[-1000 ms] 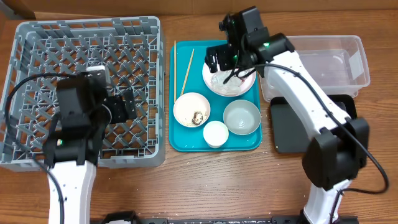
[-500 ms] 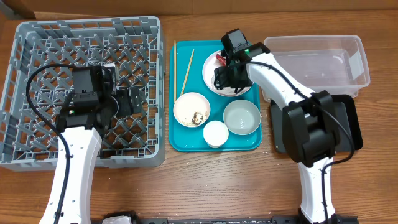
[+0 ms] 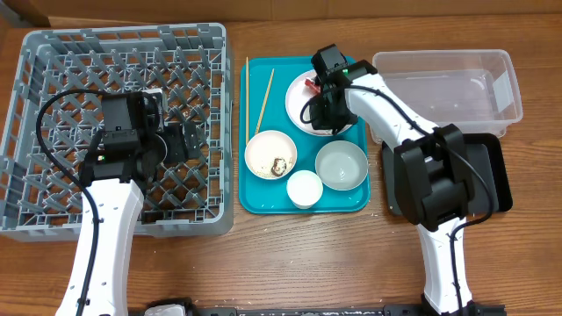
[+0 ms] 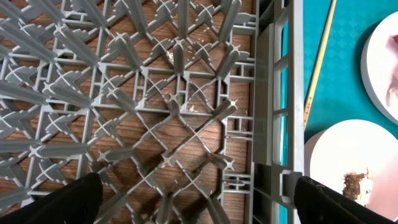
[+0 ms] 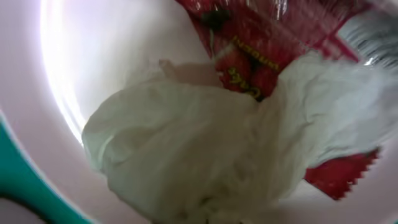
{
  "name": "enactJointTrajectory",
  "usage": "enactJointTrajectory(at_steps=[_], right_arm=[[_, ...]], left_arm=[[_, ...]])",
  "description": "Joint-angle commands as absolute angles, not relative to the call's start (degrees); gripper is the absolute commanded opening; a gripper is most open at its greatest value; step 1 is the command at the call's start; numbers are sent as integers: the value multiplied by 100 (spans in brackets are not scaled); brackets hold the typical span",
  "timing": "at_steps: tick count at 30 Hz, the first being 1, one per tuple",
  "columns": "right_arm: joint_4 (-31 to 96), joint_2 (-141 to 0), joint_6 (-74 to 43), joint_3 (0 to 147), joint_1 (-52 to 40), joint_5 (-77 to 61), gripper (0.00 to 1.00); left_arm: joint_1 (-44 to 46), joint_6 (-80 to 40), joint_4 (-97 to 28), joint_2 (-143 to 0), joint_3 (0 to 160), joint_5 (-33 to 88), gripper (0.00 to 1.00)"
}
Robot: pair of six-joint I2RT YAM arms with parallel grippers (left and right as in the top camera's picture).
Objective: Sort waste into correct bins and load items into the dishwasher
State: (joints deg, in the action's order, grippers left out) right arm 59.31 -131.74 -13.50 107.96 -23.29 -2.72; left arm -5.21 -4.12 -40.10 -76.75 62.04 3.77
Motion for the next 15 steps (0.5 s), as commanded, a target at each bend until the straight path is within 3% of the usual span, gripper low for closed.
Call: enactJointTrajectory(at_steps=[1,8,15], right_arm=[[6407,-12680,-1531,11686,-2318,-270,4],[7564,-11769,-1754,13240,-1942,340,4],[7832,-11900,-1981,12960,-1052,746,4]], left_arm=[[-454,-338,-4012,-7723,6274,340,100],[-454,-340,-4012,-7723,6274,340,100],[-454,-338,-4012,-7725,6274,340,100]])
